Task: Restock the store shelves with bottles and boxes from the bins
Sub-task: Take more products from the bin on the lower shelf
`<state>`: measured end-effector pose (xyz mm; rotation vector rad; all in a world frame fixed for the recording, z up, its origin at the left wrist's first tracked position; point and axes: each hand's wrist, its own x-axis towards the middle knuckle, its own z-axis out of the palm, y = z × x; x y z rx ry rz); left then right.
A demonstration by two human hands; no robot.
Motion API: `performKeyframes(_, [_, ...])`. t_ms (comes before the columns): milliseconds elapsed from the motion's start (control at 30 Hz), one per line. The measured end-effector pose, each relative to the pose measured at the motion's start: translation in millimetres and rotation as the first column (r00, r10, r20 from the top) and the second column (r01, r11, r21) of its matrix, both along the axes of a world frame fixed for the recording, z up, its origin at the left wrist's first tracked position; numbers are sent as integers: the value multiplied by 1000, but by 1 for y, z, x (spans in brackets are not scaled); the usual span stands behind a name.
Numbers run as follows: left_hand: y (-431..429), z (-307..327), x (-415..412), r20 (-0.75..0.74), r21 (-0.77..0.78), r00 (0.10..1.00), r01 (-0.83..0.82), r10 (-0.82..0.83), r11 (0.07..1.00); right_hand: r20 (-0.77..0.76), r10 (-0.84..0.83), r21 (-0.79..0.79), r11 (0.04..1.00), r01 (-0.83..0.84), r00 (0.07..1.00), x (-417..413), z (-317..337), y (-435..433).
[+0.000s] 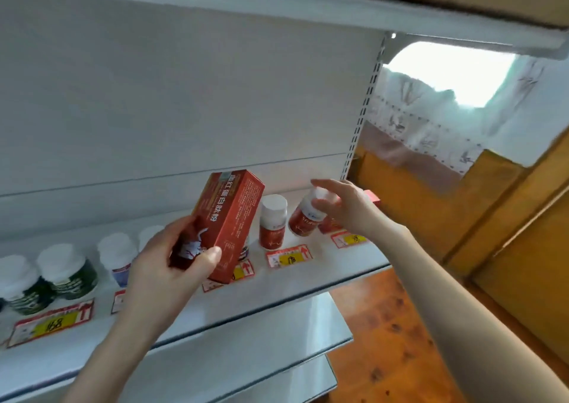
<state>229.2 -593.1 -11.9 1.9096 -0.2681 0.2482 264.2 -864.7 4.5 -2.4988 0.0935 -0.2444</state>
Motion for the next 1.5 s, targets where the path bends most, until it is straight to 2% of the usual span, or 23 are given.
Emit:
performKeyframes(167, [-14, 4, -12, -10, 27, 998, -62, 62, 998, -177, 196, -139, 965, -222, 964, 41, -4, -9])
performKeyframes(367, [-25, 1, -26, -18, -9, 993, -118, 118, 993, -301, 297, -114, 932, -343, 906, 65, -11, -12])
performKeyframes(533, [-36, -3, -30, -7, -24, 985, -171, 171, 985, -320, 347, -112, 910, -399, 882, 74, -15, -17])
performKeyframes(700, [-49, 5, -34, 15, -58, 987, -157, 159, 986, -350, 374, -108, 894, -434, 859, 80, -13, -18])
performKeyframes(833, [-49, 2, -32, 38, -25, 983, -179, 179, 984, -350, 379, -143, 882, -449, 856, 76, -14, -19])
performKeyframes(933, [-48, -3, -29, 36, 40, 977, -211, 210, 977, -222, 335, -166, 913, -374, 916, 68, -7, -18])
performKeyframes(1000, [-51, -3, -28, 62, 69, 969, -243, 239, 968, -24, 290, -34, 956, -291, 957, 58, 4, -12])
performKeyframes(1067, [-55, -2, -27, 101, 102, 963, -259, 249, 961, 99, 270, 183, 941, -284, 958, 46, 18, -3])
performKeyframes(1167, [-60, -6, -21, 151, 154, 957, -271, 249, 950, 59, 362, 385, 852, -356, 930, 27, 32, 12])
performKeyframes(1233, [-63, -9, -17, 194, 177, 945, -296, 262, 939, 17, 422, 478, 793, -378, 906, 21, 33, 22])
performKeyframes(1300, [-66, -11, -15, 218, 198, 943, -295, 251, 935, 18, 415, 546, 758, -356, 910, 18, 31, 30])
performKeyframes(1400, [-62, -9, -14, 174, 146, 970, -194, 167, 970, 30, 379, 588, 742, -323, 925, 16, 33, 33])
performKeyframes(1500, [-50, 3, -11, 122, 16, 979, -168, 165, 986, 5, 459, 563, 733, -381, 889, 12, 36, 30])
